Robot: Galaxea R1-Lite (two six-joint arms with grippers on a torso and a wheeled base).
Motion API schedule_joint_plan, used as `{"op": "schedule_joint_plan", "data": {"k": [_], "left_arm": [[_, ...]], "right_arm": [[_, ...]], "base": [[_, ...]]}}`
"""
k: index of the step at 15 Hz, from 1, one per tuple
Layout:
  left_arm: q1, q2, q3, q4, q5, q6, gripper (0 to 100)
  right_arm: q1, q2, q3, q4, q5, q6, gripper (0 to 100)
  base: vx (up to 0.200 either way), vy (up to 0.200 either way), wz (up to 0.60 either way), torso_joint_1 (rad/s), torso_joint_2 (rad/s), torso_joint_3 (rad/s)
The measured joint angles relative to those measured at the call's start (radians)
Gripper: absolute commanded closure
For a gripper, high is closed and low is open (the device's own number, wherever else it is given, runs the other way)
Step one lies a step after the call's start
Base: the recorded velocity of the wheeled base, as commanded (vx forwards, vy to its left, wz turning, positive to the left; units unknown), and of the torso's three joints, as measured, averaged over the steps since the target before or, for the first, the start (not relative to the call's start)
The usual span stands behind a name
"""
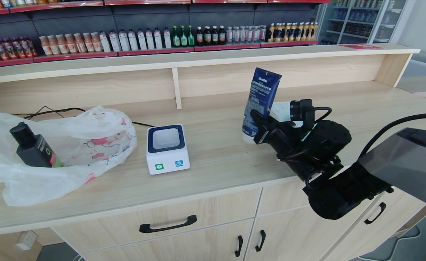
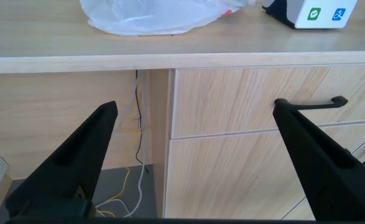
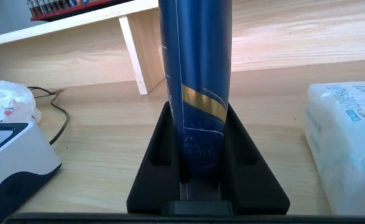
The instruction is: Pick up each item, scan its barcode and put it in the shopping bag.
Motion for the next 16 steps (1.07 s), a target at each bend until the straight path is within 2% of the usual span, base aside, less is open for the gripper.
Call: {"op": "schedule_joint_plan", "data": {"k": [5,13,14,16], "left_arm": [[0.0,0.0,0.0,0.0,0.0,-0.001,0],[0.0,0.0,0.0,0.0,0.0,-0.002,0],[0.0,0.0,0.0,0.0,0.0,-0.002,0],[0.0,0.0,0.0,0.0,0.0,-0.003,0]], "right_arm": [[0.004,-0.022,0.003,-0.004,-0.001,-0.013,100],[0.004,-0.02,0.119,-0.027,-0.001,-0.04,100],[0.004,-0.02,0.119,-0.026,-0.001,-0.04,0],[0.004,-0.013,0.111,-0.013,-0.001,-0.039,0]], "base": [[0.0,0.0,0.0,0.0,0.0,0.0],[0.0,0.0,0.0,0.0,0.0,0.0],[0.0,0.0,0.0,0.0,0.0,0.0],[0.0,0.0,0.0,0.0,0.0,0.0]]}}
